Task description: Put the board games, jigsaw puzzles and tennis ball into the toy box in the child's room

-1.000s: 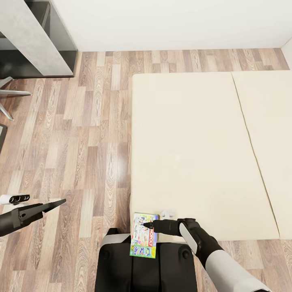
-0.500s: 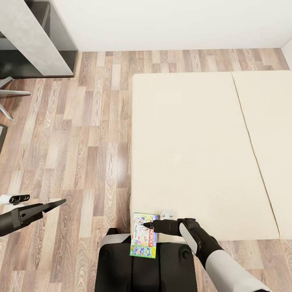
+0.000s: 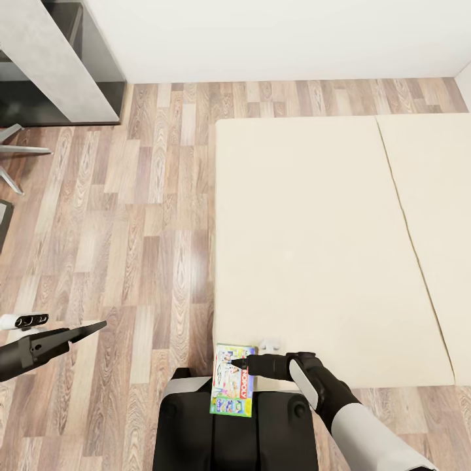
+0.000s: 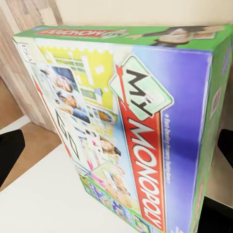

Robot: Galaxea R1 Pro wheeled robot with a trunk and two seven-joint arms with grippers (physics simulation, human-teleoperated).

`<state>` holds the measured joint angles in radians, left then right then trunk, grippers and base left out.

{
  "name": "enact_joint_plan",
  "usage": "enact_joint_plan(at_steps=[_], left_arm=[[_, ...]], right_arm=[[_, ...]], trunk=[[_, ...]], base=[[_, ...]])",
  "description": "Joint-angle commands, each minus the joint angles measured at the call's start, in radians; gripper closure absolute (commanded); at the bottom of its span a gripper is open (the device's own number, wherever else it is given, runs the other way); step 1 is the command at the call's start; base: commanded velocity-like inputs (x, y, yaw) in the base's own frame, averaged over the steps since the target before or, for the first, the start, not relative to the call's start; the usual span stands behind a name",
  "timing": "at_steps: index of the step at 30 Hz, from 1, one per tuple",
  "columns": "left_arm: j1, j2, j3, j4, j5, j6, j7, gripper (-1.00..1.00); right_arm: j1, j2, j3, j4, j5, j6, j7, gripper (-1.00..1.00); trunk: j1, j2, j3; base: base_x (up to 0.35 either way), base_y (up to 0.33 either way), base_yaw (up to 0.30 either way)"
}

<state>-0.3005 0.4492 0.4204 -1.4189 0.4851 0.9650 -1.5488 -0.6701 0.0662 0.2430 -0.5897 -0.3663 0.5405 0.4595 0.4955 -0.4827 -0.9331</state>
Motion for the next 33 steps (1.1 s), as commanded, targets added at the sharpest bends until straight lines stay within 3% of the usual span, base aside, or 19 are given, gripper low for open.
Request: enact_joint_plan(at_steps=[1,33], left_arm=[[0.0,0.0,0.0,0.0,0.0,0.011,-0.004,-1.0],[0.0,0.0,0.0,0.0,0.0,0.011,-0.004,-1.0]], right_arm=[[0.0,0.0,0.001,-0.001,-0.005,0.006,0.0,-1.0],[0.0,0.0,0.001,-0.001,-0.005,0.006,-0.001,-1.0]], trunk=[[0.0,-0.001,-0.001],[0.0,-0.001,-0.001]], base=[[0.0,0.12,0.0],[0.0,0.027,0.0]])
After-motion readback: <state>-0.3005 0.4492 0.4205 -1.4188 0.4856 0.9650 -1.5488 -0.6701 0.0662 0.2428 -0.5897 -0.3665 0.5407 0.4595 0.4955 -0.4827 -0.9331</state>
